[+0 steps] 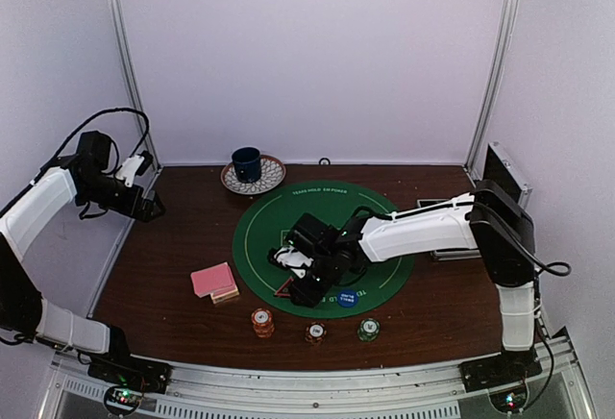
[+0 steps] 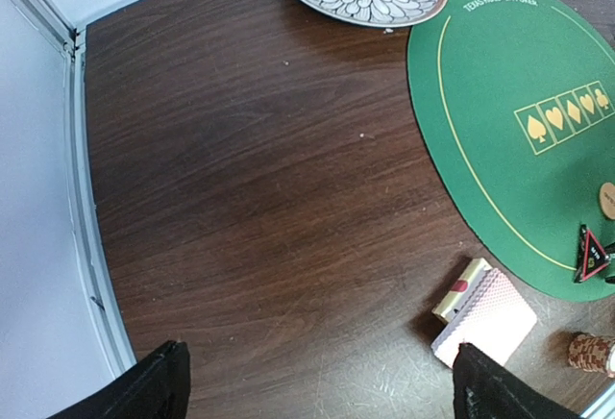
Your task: Distribute texas hold em gaming equipment
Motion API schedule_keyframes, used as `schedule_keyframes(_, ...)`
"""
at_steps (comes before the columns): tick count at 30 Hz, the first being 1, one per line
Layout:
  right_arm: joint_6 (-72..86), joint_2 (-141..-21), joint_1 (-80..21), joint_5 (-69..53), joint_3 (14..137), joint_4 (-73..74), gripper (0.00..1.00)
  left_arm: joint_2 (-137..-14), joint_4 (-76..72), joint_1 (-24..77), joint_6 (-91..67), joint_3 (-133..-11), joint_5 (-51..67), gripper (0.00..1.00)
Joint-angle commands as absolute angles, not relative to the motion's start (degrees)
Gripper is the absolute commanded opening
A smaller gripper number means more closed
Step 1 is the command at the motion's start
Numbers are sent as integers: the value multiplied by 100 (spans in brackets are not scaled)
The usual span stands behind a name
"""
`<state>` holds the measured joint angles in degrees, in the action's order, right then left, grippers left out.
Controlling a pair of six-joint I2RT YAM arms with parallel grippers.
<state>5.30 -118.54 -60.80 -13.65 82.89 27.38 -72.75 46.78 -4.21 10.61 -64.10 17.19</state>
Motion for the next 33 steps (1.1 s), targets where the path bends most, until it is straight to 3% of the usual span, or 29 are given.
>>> schedule_keyframes(1, 479, -12027, -6137, -1226, 8504, 2752, 37, -7156, 4632, -476, 968, -6634, 1896, 98)
schedule_keyframes(7, 529, -12244, -6126, -1076, 8691, 2627, 26, -7111, 4641, -476, 951, -6627, 1925, 98)
schedule_keyframes(21, 901, -13214, -5810, -628, 10101, 2504, 13, -7040, 4768, -480, 977, -6646, 2003, 98)
schedule_keyframes(33, 1034, -14231, -5681, -390, 11718, 2843, 13, -6891, 4941, -475, 1093, -6614, 2055, 98)
